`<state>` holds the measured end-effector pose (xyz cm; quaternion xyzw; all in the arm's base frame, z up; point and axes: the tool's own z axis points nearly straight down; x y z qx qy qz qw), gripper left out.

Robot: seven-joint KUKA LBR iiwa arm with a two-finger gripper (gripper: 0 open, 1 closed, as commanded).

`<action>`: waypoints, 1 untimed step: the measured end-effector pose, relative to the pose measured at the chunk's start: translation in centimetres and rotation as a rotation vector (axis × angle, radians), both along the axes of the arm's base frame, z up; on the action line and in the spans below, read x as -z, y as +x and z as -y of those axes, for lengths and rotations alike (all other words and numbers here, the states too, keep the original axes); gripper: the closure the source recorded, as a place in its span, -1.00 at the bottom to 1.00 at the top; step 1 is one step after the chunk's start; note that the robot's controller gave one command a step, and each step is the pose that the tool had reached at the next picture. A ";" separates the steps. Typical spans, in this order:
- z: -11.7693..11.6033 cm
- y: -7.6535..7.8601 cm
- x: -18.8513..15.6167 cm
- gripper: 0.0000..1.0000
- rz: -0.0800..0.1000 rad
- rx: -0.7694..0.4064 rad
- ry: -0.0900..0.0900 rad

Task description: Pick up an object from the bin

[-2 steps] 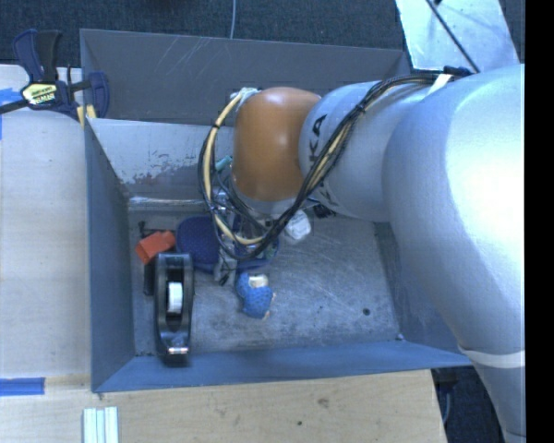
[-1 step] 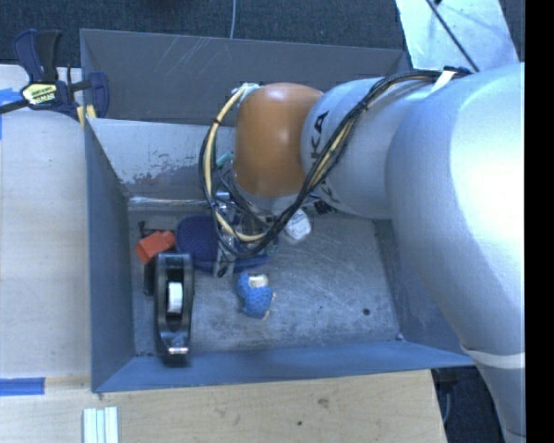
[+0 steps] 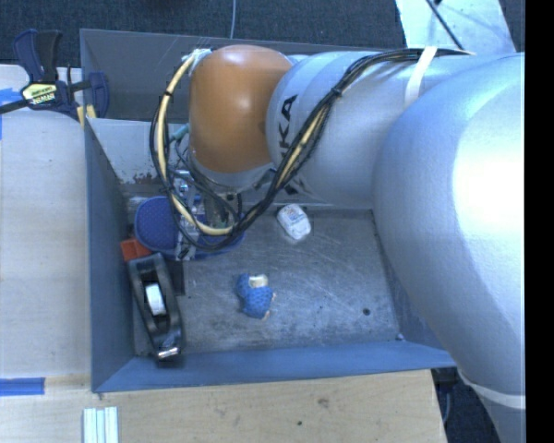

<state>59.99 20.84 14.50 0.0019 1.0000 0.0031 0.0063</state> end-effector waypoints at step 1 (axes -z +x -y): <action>-2.8 -3.8 -5.6 1.00 -0.005 -0.042 -0.002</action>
Offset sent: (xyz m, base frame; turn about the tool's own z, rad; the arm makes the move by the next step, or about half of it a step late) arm -0.0387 0.0259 0.0510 -0.0358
